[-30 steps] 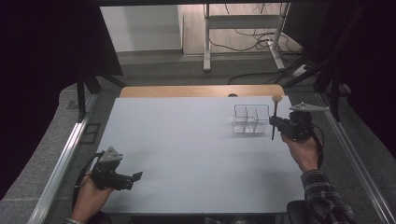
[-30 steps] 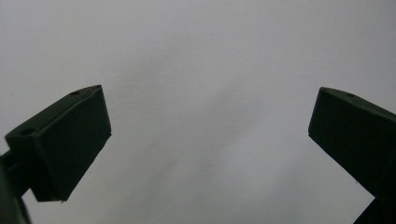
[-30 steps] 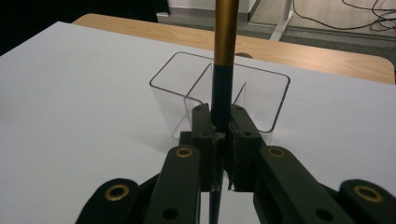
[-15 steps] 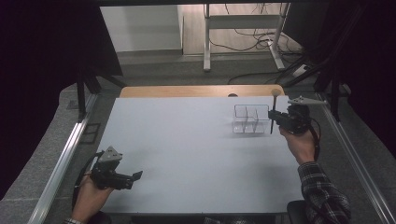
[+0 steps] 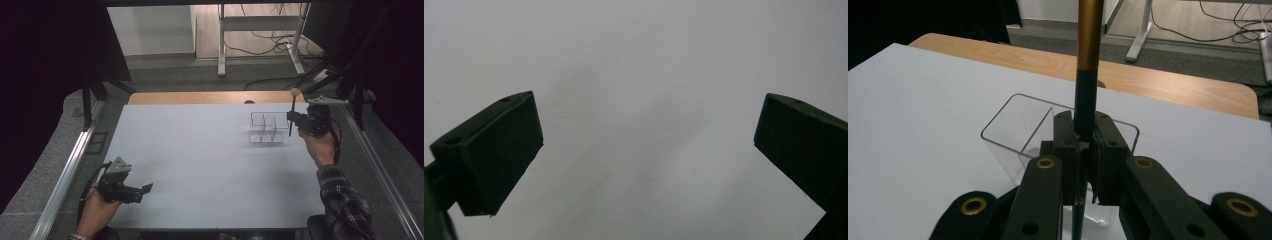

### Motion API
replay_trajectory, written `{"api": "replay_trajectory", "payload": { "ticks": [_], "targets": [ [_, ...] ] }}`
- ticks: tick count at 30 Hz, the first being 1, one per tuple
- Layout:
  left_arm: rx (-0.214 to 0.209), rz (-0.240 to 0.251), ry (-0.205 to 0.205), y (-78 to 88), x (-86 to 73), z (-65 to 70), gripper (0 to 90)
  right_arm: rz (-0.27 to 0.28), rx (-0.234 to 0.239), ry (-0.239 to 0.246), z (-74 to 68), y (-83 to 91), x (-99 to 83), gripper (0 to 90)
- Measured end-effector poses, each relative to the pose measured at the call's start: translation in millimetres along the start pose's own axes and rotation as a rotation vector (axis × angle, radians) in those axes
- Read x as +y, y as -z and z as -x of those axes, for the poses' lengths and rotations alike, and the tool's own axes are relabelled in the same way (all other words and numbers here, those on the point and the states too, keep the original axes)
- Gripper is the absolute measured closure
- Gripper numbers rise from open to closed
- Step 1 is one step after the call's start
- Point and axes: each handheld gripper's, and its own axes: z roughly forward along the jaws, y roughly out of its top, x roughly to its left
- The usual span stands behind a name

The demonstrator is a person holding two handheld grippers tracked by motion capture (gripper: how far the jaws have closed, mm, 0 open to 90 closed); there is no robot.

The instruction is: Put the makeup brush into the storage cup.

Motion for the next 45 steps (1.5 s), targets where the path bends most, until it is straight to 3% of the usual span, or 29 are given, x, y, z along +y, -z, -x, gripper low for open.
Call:
{"api": "replay_trajectory", "payload": {
  "ticks": [26, 45],
  "targets": [
    [0.000, -0.009, -0.007, -1.1, 0.1, 0.2, 0.0, 0.021, -0.031, 0.000, 8.8, -33.9, 25.0, 83.2],
    [-0.002, -0.013, -0.010, -1.6, 0.2, 0.5, 0.0, 0.024, -0.042, -0.006, 12.6, -51.1, 22.1, 83.2]
  ]
}}
